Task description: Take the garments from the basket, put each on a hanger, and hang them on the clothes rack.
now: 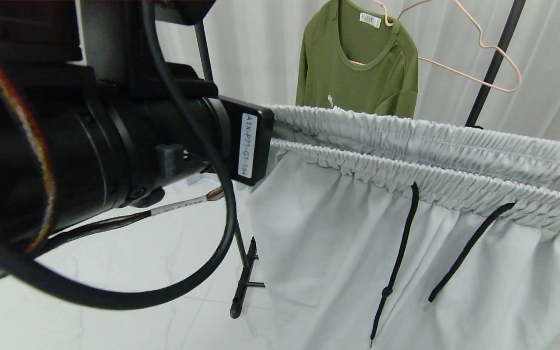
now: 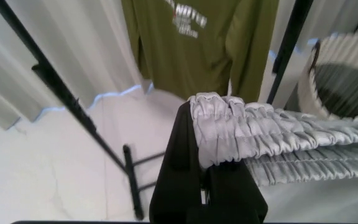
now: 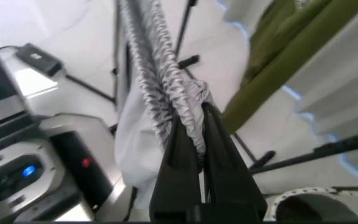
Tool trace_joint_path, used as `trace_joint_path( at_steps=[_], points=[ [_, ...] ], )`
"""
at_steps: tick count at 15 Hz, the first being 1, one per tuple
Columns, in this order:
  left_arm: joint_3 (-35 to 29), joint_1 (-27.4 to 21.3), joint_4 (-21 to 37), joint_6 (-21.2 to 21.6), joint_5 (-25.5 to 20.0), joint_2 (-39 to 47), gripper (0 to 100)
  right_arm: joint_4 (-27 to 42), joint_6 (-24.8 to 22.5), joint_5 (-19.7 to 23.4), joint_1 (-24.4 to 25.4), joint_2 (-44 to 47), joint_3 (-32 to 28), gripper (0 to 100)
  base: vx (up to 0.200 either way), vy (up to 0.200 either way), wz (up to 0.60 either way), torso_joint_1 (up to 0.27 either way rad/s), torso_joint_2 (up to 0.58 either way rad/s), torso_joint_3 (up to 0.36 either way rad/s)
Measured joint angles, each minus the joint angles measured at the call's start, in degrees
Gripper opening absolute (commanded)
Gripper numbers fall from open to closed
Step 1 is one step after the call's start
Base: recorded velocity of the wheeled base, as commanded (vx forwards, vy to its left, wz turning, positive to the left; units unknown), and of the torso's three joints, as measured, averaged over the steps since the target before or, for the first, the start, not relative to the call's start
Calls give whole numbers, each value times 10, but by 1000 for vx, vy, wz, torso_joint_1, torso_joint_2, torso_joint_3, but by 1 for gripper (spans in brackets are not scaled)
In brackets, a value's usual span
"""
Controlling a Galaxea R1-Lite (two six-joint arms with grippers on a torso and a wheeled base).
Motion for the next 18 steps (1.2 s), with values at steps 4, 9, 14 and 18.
trace_joint_path(
  at_steps=[4, 9, 14, 18],
  points=[
    [28, -6, 91, -17, 0, -62, 0, -169, 0, -63, -30, 57, 15, 0, 0, 0, 0, 0, 0, 0],
    [112, -128, 105, -20, -1, -151, 0, -368, 0, -67, -28, 161, 20, 0, 0, 0, 0, 0, 0, 0],
    [127, -228, 105, -20, -2, -182, 0, -381, 0, -68, -14, 193, 21, 0, 0, 0, 0, 0, 0, 0],
    [125, -201, 104, -14, -3, -186, 0, -367, 1, -71, -33, 190, 18, 0, 0, 0, 0, 0, 0, 0]
  ],
)
